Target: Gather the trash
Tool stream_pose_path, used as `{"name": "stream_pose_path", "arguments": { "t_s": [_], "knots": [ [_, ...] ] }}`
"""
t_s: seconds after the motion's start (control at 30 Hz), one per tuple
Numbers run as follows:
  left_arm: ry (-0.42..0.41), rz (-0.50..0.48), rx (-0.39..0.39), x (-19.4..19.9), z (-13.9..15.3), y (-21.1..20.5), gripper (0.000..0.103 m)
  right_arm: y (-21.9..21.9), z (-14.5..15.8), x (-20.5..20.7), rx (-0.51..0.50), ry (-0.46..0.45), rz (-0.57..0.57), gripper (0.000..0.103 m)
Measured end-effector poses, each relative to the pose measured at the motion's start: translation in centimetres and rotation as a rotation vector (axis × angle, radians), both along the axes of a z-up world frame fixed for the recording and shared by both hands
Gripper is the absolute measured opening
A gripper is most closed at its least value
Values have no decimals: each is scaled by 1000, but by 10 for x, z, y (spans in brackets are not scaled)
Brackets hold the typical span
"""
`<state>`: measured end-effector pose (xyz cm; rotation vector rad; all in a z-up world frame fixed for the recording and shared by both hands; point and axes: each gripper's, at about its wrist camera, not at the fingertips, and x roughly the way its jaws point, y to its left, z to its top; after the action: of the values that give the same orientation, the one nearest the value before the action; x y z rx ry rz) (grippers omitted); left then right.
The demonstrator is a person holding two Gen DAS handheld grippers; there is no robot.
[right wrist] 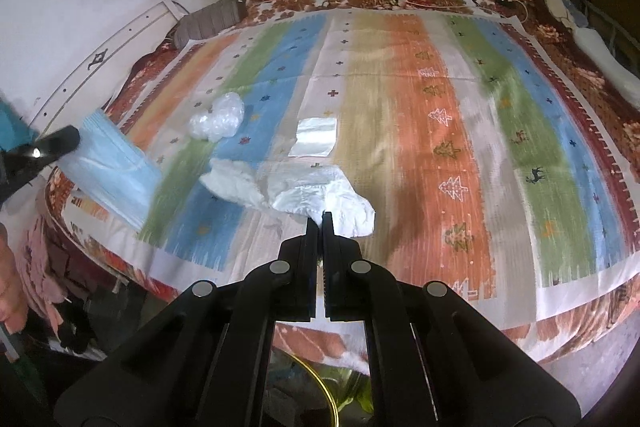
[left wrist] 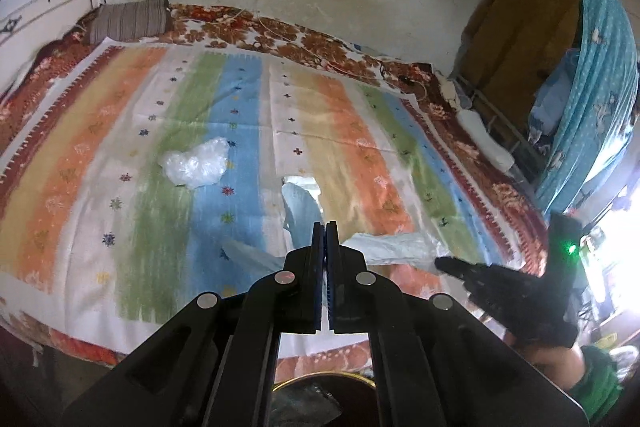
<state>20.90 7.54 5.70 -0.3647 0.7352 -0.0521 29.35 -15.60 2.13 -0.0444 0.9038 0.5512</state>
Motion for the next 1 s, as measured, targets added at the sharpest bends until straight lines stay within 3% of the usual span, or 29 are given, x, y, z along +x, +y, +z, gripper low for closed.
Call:
{"name": "stream_pose_path", "arguments": {
  "t_s": [0.23,1.0],
  "knots": [
    [21,22,35,-20,-5,-14,0,-3,7,-24,-6,-37,6,1],
    [1,-44,-76,-86,-12,-36,1,-18,11,-93,17,-84,26,1]
  ]
}}
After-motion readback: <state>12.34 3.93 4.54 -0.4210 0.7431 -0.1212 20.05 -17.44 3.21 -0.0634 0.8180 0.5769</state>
